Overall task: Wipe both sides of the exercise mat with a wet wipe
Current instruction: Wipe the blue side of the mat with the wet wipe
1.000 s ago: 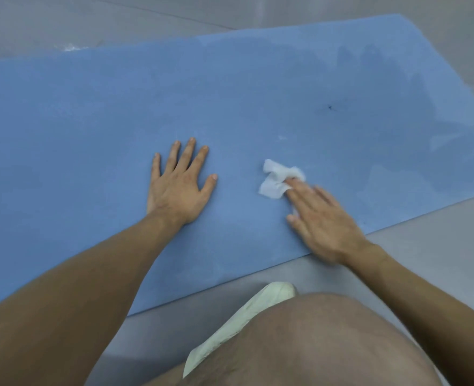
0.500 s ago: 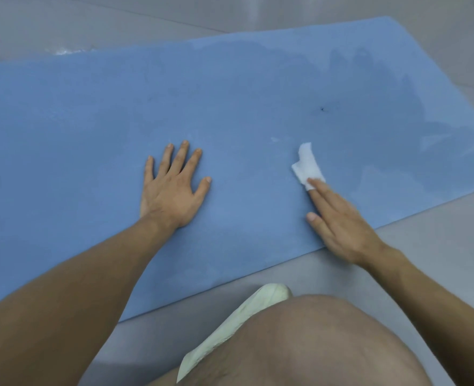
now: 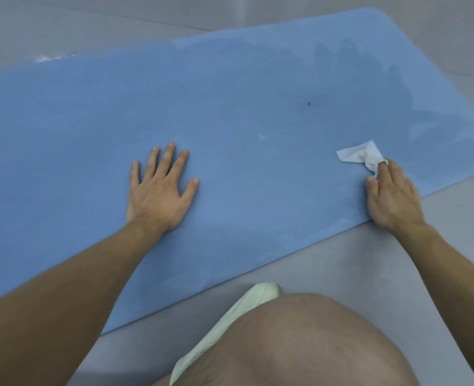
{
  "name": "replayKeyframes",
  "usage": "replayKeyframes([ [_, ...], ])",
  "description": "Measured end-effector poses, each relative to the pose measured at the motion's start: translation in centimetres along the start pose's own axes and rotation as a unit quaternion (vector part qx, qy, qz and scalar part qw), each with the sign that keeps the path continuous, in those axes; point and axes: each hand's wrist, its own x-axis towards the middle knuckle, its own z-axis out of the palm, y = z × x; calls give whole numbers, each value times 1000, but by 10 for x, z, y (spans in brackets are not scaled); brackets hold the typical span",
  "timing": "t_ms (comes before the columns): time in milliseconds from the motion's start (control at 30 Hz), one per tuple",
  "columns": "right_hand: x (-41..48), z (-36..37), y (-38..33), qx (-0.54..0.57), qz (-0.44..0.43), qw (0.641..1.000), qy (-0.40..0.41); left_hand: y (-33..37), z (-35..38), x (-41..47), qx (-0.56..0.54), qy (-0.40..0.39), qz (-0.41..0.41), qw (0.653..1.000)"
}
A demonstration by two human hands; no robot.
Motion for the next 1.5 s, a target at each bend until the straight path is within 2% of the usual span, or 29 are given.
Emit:
replayKeyframes([
  [100,-1,1,-3,33,11,999,-11,0,0,0,2,-1,-1,1000],
  [200,-32,7,-27,27,-96,994,-49,0,0,0,4,4,0,1000],
  [333,-80,7,-59,40,-232,968,-84,-2,1,0,0,4,-1,1000],
  [433,-91,6,-63,14,-257,963,-81,1,2,1,6,2,3,1000],
  [567,-60,6,-44,0,-143,988,-53,10,-4,4,6,-27,-2,1000],
  [700,-9,5,-12,11,-26,999,-32,59,-2,4,2,-55,89,994],
  [800,9,2,-8,29,23,999,-39,112,7,2,-12,-57,117,991],
  [867,0,1,-20,48,-16,997,-56,146,12,3,-14,-59,139,988],
  [933,-25,2,-33,51,-116,989,-74,174,19,4,-14,-60,163,985],
  [1000,-56,3,-39,33,-203,975,-85,192,25,5,-14,-54,153,987],
  [1100,-71,3,-31,1,-242,967,-77,198,34,6,1,-32,138,990],
  [1167,-60,3,-21,-14,-215,975,-60,195,35,6,3,-24,140,990],
  [1267,-21,2,4,2,-93,994,-50,195,37,6,-2,-26,140,990],
  [1367,20,-3,44,4,3,1000,-24,195,35,5,3,-24,142,990],
  [1433,39,-5,59,19,43,999,-19,195,35,5,1,-21,141,990],
  [1500,42,-2,56,36,45,998,-24,195,35,5,3,-21,141,990],
])
